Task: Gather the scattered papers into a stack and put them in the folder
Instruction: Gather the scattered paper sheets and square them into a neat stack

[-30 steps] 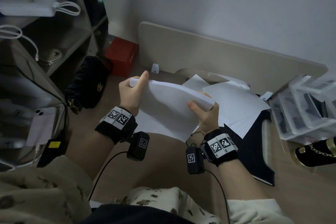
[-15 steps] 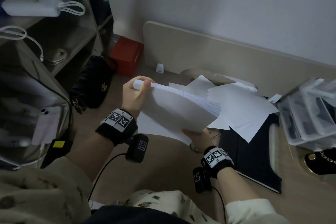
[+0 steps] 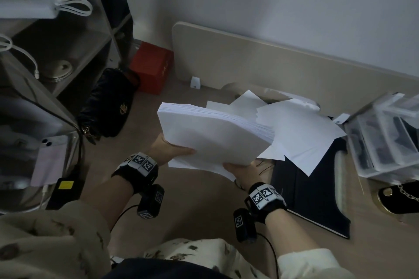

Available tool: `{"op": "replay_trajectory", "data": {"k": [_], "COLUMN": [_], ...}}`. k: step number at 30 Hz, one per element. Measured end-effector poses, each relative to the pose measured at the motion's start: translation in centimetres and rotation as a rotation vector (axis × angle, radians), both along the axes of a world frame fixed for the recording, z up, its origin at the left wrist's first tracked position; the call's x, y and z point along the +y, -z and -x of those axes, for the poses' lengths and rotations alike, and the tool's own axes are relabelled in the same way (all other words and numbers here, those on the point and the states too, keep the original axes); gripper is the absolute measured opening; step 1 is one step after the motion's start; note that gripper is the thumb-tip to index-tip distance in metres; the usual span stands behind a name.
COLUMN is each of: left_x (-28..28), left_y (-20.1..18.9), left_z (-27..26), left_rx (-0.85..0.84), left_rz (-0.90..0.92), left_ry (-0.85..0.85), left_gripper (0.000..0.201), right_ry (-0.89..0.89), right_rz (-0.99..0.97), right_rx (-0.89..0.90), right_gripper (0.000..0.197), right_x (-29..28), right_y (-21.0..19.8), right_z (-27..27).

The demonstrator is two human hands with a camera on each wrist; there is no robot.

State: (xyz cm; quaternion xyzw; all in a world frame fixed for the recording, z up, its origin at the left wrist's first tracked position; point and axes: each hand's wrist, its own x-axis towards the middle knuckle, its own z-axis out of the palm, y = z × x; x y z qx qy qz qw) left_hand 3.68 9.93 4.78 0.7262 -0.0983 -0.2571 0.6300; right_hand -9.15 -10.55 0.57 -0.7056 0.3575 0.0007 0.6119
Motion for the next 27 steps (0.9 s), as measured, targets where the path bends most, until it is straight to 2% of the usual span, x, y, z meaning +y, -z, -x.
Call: {"op": "replay_trajectory", "data": {"k": [6,11,14,15,18,20,23,27], "left_x": [-0.2,0.1,0.1,0.1,-0.1,-0.1,-0.2,-0.4], "left_y": [0.5,1.7,2.7,2.8,3.4,3.3,3.2,2.7], "left_z": [-0.3,-0.9,-0.7,-0.6,-0.9,-1.2,-1.8,-2.0], "left_rx": [0.030,0.104,0.134,0.134,0.144,0.156,0.146,0.111], "left_rz": [-0.007,-0.088,-0.155,-0.167,-0.196,-0.253,-0.341,-0.432], "left_ry": [-0.015,0.013,0.071,0.075,0.048,0.029,0.141,0.215], "left_gripper": [0.054,0.052,0.043,0.041,0.041,0.040,0.052,0.042], "right_ry": [0.078,0.055,0.032,0.034,0.030,0.047,0.035,-0.003], "right_rz": [-0.057,-0.045,-0.023,-0.020,0.007,0.000,-0.006,-0.024], "right_rx": [0.014,0.038,0.025,0.030,0.034,0.059,0.081,0.060], "right_gripper": [0.022,0.018,0.037,0.038,0.027,0.029,0.034,0.028], "right_x": [0.2,-0.1,0.0,0.1,0.1,0.0,-0.1,-0.2], "right_y": [0.8,0.9,1.5,1.6,1.0,0.7,0.8,0.2], "right_z": [-0.3,-0.3,-0.1,-0.1,-0.2,-0.5,-0.9,-0.8]}}
